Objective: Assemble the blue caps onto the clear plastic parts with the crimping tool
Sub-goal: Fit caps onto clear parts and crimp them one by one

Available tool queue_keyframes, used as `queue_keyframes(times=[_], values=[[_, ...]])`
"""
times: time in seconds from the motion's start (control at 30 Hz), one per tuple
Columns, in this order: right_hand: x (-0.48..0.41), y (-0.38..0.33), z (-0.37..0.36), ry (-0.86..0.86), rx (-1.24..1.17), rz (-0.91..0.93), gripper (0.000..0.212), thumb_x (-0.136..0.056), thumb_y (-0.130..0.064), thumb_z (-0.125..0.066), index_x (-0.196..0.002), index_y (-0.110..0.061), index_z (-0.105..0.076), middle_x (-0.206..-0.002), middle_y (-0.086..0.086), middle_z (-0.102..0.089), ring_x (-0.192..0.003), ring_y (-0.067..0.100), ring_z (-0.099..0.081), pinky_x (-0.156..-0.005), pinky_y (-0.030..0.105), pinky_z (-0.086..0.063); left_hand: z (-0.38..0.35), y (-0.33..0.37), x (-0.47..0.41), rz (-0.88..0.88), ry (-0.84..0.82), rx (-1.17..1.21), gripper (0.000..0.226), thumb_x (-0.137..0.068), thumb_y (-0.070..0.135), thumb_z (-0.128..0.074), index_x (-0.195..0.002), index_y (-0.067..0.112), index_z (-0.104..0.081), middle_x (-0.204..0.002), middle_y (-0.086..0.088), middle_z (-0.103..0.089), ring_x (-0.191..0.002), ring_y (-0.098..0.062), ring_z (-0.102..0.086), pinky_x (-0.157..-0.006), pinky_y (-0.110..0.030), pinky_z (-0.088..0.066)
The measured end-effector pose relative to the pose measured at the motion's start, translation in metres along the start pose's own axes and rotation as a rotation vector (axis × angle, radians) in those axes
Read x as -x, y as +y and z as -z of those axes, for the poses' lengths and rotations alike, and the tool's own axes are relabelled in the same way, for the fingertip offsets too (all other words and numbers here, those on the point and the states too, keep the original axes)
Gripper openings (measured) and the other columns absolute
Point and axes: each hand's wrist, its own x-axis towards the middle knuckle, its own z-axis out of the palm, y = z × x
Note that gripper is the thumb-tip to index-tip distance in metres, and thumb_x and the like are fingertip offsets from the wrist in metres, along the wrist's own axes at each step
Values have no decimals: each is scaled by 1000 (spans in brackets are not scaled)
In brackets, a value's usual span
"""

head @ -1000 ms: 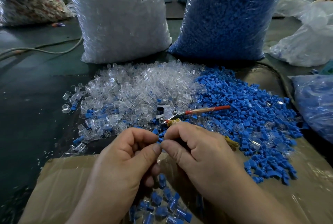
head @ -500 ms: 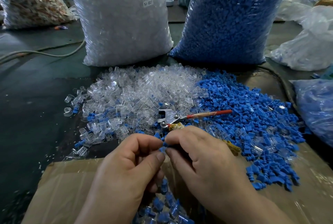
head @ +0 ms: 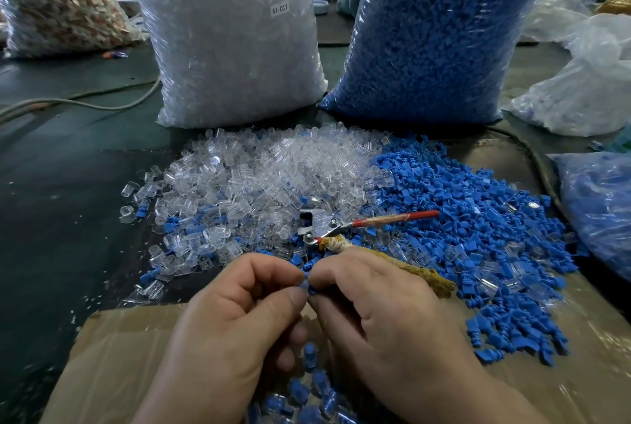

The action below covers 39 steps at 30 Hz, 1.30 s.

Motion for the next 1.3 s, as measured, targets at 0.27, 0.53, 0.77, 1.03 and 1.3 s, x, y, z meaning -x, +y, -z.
queue_keyframes(times=[0.27,0.53,0.77,1.03,1.3], values=[[0,-1,1,-29,82,41,29,-90,-33,-49,-105,-20,-69,-96,-7,-68,-88,14,-63,-67,33,-55,-1,0,2,-99,-2,-180,25,-73,9,-81,-80,32,-73,-61,-10,-67,-48,-20,-56,-45,-28,-46],[-11,36,15,-219,592,-316,75,-90,-63,-41,-148,-40,0,-162,-6,0,-148,23,16,-118,44,7,1,-2,4,-46,38,-277,35,-80,6,-73,-86,41,-71,-60,-5,-68,-48,-21,-64,-44,-22,-48],[-12,48,14,-237,637,-328,73,-86,-70,-38,-147,-37,-18,-150,-10,-28,-137,21,-19,-115,44,-12,0,2,4,-29,21,-291,38,-83,3,-71,-79,41,-70,-57,-7,-67,-45,-15,-61,-43,-19,-47],[-18,42,15,-228,641,-354,58,-77,-62,-42,-129,-35,-44,-109,-7,-47,-101,18,-34,-95,40,-27,2,6,4,-15,78,-216,34,-87,4,-70,-78,38,-70,-56,-11,-67,-40,-16,-57,-39,-16,-42],[-13,39,21,89,501,-272,55,-76,-61,-46,-117,-25,-50,-95,-6,-41,-91,14,-37,-76,34,-38,5,2,3,-13,136,-161,26,-88,8,-70,-84,34,-71,-58,-9,-66,-43,-18,-56,-43,-29,-49]])
